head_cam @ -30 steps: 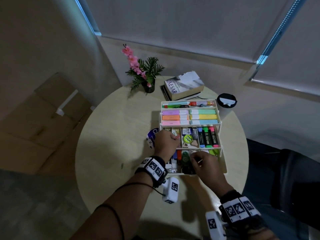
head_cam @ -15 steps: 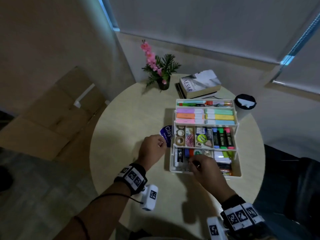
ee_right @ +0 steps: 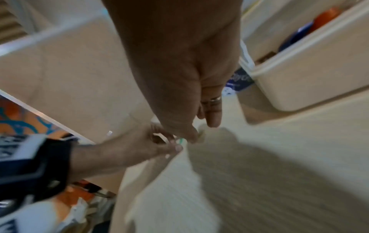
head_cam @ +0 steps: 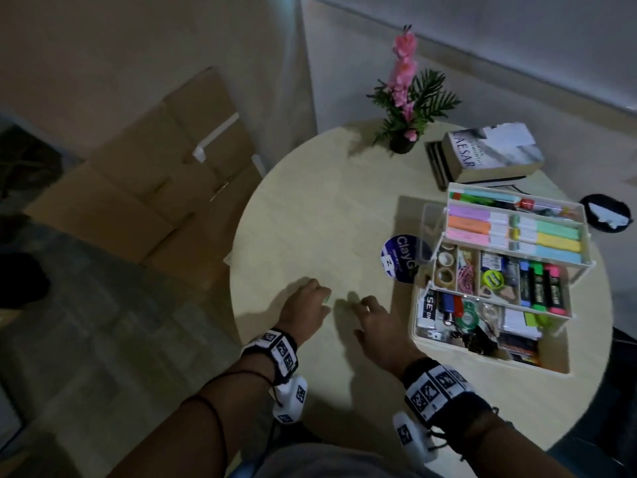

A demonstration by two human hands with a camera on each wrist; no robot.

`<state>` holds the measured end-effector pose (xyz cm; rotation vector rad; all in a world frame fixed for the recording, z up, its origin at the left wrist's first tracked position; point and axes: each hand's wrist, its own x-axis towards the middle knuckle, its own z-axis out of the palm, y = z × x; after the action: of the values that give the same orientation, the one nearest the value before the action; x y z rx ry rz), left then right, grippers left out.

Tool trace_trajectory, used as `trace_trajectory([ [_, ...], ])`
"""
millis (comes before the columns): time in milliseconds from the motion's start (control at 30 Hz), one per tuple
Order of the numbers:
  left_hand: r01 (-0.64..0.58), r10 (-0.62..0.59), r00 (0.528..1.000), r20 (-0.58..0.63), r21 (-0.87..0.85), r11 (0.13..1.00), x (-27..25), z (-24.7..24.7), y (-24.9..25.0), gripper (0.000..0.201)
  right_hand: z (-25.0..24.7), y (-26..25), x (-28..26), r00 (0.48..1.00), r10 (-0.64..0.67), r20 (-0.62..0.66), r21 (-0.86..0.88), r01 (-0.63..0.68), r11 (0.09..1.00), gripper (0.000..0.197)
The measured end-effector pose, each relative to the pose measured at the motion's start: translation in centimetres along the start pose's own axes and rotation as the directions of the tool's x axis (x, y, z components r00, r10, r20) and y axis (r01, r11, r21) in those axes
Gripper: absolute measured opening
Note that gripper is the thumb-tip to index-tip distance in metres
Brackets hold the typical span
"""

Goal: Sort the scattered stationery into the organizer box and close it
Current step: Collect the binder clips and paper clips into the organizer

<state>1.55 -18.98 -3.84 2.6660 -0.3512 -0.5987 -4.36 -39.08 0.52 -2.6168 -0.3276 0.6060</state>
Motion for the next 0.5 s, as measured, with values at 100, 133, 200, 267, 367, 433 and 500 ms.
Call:
trace_trajectory([
  [100, -0.037, 0.037, 0.999, -0.011, 0.012, 0.999, 1.2, -0.1, 0.0, 0.011, 1.1, -0.2, 2.0, 0.999, 0.054, -0.007, -0.013, -0.054, 0.998, 0.063],
  [133, -0.040, 0.040, 0.999, -0.005, 0.013, 0.999, 1.5, -0.2, -0.1, 0.011, 1.5, -0.2, 2.5, 0.997, 0.068, -0.031, -0.024, -0.069, 0.997, 0.060],
  [200, -0.033, 0.033, 0.999, 0.005, 0.011, 0.999, 1.9, -0.3, -0.3, 0.014, 2.3, 0.0, 3.2, 0.993, 0.095, -0.064, -0.042, -0.098, 0.994, 0.052],
  [267, -0.023, 0.023, 1.000, 0.010, -0.001, 1.000, 2.1, -0.4, -0.4, 0.013, 2.4, -0.2, 3.8, 0.990, 0.135, -0.041, -0.078, -0.138, 0.987, 0.043],
  [367, 0.007, -0.006, 0.999, 0.050, -0.022, 1.000, 2.2, -0.5, -0.4, 0.010, 2.1, -0.4, 4.5, 0.985, 0.172, 0.003, -0.084, -0.171, 0.982, 0.034],
  [433, 0.035, -0.035, 0.997, 0.070, 0.003, 0.999, 2.2, -0.7, -0.1, 0.010, 2.1, -0.5, 4.9, 0.978, 0.208, 0.008, -0.065, -0.207, 0.976, 0.031],
  [500, 0.044, -0.049, 0.994, 0.094, 0.055, 0.998, 2.3, -1.1, 0.5, 0.011, 2.2, -0.8, 5.2, 0.969, 0.249, 0.004, -0.034, -0.248, 0.968, 0.031],
])
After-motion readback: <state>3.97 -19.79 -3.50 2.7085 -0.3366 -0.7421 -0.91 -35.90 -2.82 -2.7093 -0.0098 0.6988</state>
